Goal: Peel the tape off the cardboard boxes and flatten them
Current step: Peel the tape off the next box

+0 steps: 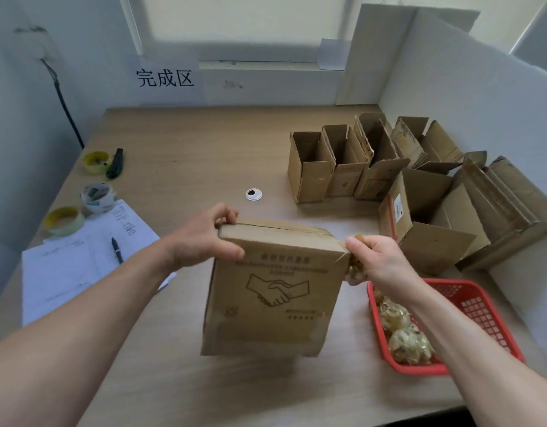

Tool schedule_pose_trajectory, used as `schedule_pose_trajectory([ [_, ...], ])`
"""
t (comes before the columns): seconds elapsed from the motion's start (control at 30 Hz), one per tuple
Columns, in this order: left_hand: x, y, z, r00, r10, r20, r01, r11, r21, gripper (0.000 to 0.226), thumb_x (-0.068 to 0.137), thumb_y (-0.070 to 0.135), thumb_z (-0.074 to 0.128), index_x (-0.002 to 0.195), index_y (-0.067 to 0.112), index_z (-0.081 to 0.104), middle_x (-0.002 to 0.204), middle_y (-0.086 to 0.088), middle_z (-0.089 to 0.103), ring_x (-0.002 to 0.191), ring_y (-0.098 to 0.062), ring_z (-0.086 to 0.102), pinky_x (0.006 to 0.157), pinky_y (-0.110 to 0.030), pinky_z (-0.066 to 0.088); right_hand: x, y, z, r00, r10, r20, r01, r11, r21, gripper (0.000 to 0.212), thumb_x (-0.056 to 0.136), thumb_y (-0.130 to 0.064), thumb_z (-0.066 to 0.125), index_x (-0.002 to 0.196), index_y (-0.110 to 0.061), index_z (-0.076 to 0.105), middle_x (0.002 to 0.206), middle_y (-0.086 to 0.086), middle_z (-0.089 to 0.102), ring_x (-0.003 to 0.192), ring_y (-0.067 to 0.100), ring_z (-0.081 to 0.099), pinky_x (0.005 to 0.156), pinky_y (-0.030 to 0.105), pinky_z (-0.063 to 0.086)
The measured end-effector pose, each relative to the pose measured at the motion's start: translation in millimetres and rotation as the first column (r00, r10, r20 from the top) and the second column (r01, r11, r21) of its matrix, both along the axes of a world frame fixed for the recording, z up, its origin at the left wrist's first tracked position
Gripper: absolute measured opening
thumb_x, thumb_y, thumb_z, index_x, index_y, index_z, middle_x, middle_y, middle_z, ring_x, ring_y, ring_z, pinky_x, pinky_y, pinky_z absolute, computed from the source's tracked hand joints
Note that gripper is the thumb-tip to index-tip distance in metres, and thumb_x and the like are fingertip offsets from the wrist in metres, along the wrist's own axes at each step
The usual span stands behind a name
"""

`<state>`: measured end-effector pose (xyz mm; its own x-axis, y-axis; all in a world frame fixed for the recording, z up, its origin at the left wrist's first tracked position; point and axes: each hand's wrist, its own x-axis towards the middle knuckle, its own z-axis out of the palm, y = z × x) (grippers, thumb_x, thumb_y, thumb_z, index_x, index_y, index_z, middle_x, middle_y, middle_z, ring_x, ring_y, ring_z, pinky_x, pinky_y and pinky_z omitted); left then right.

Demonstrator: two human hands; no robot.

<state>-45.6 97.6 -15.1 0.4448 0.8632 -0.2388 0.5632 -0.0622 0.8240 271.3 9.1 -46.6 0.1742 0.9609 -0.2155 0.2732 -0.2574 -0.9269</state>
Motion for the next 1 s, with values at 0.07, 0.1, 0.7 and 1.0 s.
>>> schedule_pose_trajectory([
  [0.07,-3,7,7,0.997,0.061,0.038,-0.059,0.998,-0.030,0.061,0.046,0.037,0.076,0.099,0.020,0.053,0.132,0.001,0.057,0.116,-0.028,0.058,0.097,-0.042,0.049,-11,1,2,0.995,-0.035,-0.094,0.028,0.996,-0.081,0.038,0.105,-0.024,0.048,0.085,0.005,0.064,0.068,0.023,0.068,0.054,0.025,0.065,0.049,0.034,0.055],
  [0.1,-4,11,7,0.994,0.102,0.038,-0.100,0.994,-0.035,0.056,0.053,0.035,0.075,0.103,0.021,0.055,0.128,-0.003,0.060,0.112,-0.029,0.060,0.093,-0.043,0.051,-16,2,1,0.982,-0.087,-0.169,0.066,0.990,-0.125,0.036,0.105,-0.025,0.048,0.087,0.003,0.064,0.068,0.021,0.068,0.053,0.023,0.065,0.047,0.032,0.055],
  [0.7,30,-34,-138,0.780,0.069,-0.622,0.122,0.958,0.258,0.069,0.098,0.064,0.027,0.157,0.036,0.004,0.165,0.005,-0.019,0.151,-0.026,-0.020,0.119,-0.055,-0.005,-47,-4,-61,0.718,0.294,0.631,-0.424,0.904,0.061,0.031,0.085,-0.025,0.076,0.116,-0.030,0.073,0.148,0.001,0.049,0.125,0.019,0.055,0.102,0.036,0.046],
  [1.0,30,-35,-142,0.781,0.072,-0.620,0.112,0.961,0.253,0.070,0.098,0.063,0.029,0.158,0.036,0.003,0.165,0.004,-0.020,0.150,-0.026,-0.023,0.118,-0.056,-0.008,-63,-10,-86,0.618,0.294,0.729,-0.610,0.765,0.208,0.003,0.080,-0.008,0.075,0.084,-0.009,0.076,0.119,0.014,0.068,0.093,0.033,0.071,0.071,0.045,0.060],
])
